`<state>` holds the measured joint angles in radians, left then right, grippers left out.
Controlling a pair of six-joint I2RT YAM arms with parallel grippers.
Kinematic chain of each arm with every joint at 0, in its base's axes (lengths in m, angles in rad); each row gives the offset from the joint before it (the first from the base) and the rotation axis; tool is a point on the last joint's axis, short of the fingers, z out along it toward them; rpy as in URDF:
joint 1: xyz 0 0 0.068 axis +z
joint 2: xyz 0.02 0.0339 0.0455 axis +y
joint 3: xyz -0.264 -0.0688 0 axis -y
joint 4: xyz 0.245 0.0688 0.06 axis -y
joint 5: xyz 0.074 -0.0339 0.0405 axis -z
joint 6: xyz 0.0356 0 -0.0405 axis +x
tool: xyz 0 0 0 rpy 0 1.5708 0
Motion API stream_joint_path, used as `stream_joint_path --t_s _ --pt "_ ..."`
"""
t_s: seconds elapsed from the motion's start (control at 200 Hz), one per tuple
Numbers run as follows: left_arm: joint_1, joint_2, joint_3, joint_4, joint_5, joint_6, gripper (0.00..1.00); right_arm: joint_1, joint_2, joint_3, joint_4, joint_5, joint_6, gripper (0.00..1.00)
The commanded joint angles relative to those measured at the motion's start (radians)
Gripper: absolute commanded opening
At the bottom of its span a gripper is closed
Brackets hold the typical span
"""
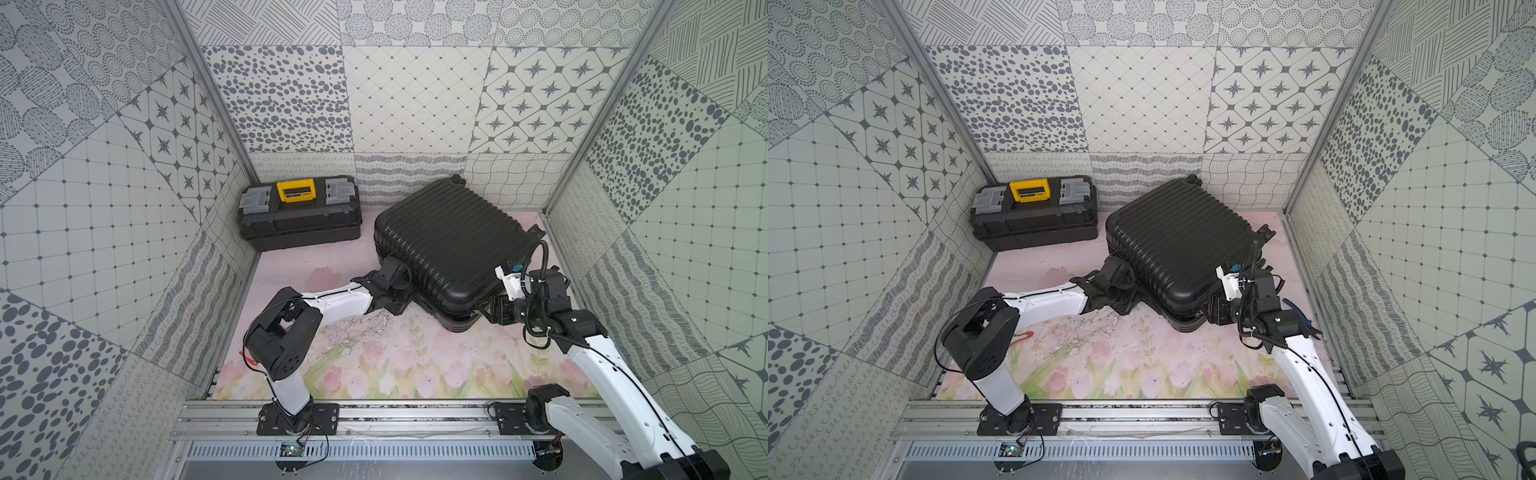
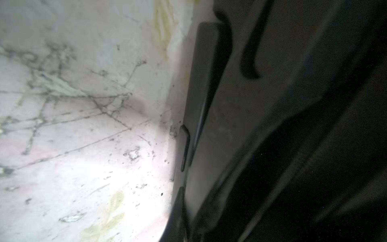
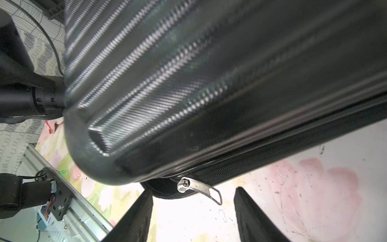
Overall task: Close the suitcase zippers
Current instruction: Zip the zipper on the suitcase.
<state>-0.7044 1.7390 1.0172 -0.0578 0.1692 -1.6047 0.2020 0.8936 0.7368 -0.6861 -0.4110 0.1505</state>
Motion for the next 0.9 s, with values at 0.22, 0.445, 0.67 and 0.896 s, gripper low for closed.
stream_joint_path --t_s 0.22,0.445,0.67,0.896 --pt "0.062 0.036 0.058 0.067 0.084 0.098 0.0 -0.022 0.096 -0.032 0.082 -0.178 -0.007 0.63" --pt "0.081 0.068 0.088 0.058 0.121 0.139 0.0 -0.021 0.127 -0.041 0.093 -0.236 -0.015 0.61" --pt "0.109 0.096 0.115 0.038 0.156 0.189 0.0 -0.025 0.143 -0.089 0.178 -0.259 -0.001 0.61" --pt "0.114 0.112 0.132 0.035 0.179 0.204 0.0 -0.031 0.161 -0.106 0.217 -0.268 -0.011 0.52"
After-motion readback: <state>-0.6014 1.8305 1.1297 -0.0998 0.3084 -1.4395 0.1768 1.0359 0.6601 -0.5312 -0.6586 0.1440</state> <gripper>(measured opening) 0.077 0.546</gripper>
